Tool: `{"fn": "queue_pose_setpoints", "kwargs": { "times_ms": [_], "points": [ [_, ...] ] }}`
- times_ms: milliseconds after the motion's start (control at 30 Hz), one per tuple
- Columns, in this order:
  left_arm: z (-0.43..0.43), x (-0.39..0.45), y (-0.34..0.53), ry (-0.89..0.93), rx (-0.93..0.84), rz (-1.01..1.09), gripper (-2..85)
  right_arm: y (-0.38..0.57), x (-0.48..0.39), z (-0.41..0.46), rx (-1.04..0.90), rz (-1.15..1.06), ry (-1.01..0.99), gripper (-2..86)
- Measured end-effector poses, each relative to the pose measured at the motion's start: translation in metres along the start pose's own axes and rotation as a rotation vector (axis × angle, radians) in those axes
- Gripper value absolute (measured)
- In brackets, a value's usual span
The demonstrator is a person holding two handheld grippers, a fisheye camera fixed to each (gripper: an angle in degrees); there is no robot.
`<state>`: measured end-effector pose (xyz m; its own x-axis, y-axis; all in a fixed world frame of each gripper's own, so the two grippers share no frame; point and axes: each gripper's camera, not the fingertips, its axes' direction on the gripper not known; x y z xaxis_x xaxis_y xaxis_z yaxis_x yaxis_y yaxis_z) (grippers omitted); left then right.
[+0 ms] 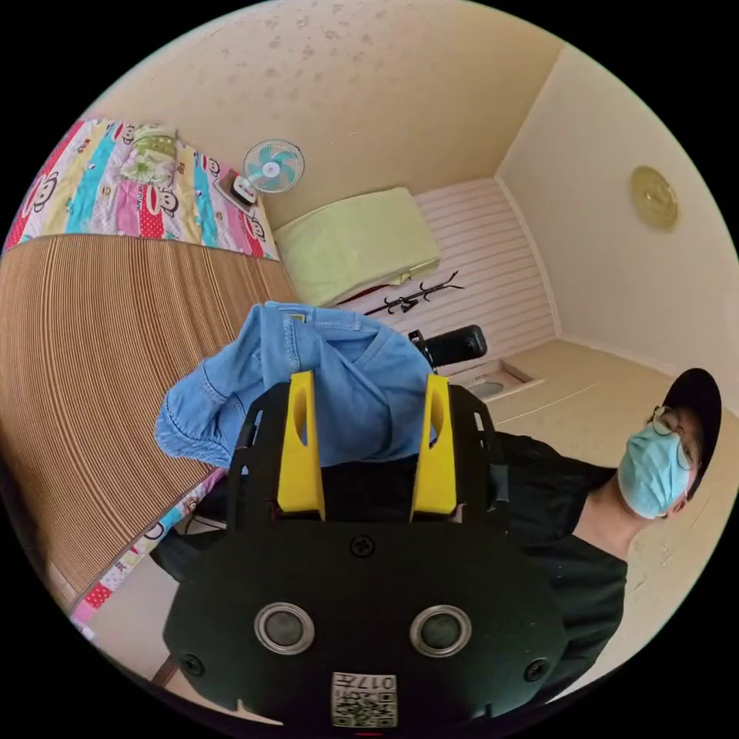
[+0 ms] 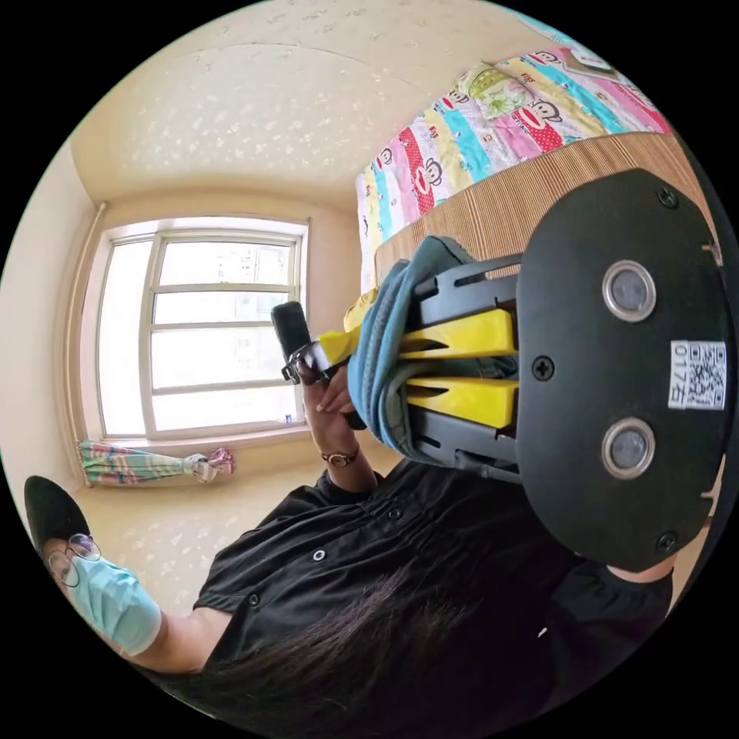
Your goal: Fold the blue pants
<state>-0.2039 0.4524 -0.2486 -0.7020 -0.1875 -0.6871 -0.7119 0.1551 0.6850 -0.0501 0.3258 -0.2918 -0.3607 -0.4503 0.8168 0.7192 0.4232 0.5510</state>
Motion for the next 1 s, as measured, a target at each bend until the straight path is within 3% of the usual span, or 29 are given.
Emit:
{"fn": "queue_pose_setpoints", "kwargs": {
  "times_ms": [67, 167, 233, 300, 400, 467, 633, 800, 900, 967, 1000],
  "points": [
    [0.023, -0.012, -0.004, -0.021, -0.028, -0.045, 6.6, 0.004, -0.004, 0.005, -0.035, -0.033, 0.005, 2.1],
    [0.044, 0.009, 0.006, -0.156, 0.035, 0.083, 2.5, 0.014, 0.001, 0.001, -0.089, -0.019, 0.044, 2.1],
    [0.061, 0.062, 0.016, -0.512, 0.086, 0.297, 0.9, 0.029, 0.021, -0.003, -0.125, 0.099, 0.057, 2.2],
    [0.084, 0.095, 0.024, -0.736, 0.072, 0.448, 0.0, 0.044, 0.040, -0.012, -0.094, 0.230, 0.045, 2.4],
    [0.112, 0.121, 0.038, -0.855, 0.069, 0.560, -0.6, 0.075, 0.075, -0.025, -0.027, 0.449, -0.074, 3.2],
    [0.116, 0.119, 0.041, -0.798, 0.066, 0.560, -0.7, 0.095, 0.089, -0.036, 0.061, 0.524, -0.132, 4.0],
    [0.076, 0.090, 0.055, -0.352, 0.151, 0.577, -1.0, 0.154, 0.121, -0.063, 0.386, 0.656, -0.419, 7.4],
    [0.061, 0.080, 0.069, -0.127, 0.158, 0.644, -1.0, 0.171, 0.136, -0.066, 0.411, 0.670, -0.532, 10.2],
    [0.050, 0.058, 0.072, 0.002, 0.184, 0.596, -1.0, 0.149, 0.131, -0.080, 0.387, 0.596, -0.378, 7.3],
    [0.038, 0.048, 0.077, 0.033, 0.204, 0.592, -1.0, 0.129, 0.130, -0.087, 0.283, 0.601, -0.237, 8.3],
    [0.027, 0.042, 0.081, 0.033, 0.234, 0.574, -1.0, 0.115, 0.134, -0.087, 0.139, 0.652, -0.126, 10.1]
  ]
}}
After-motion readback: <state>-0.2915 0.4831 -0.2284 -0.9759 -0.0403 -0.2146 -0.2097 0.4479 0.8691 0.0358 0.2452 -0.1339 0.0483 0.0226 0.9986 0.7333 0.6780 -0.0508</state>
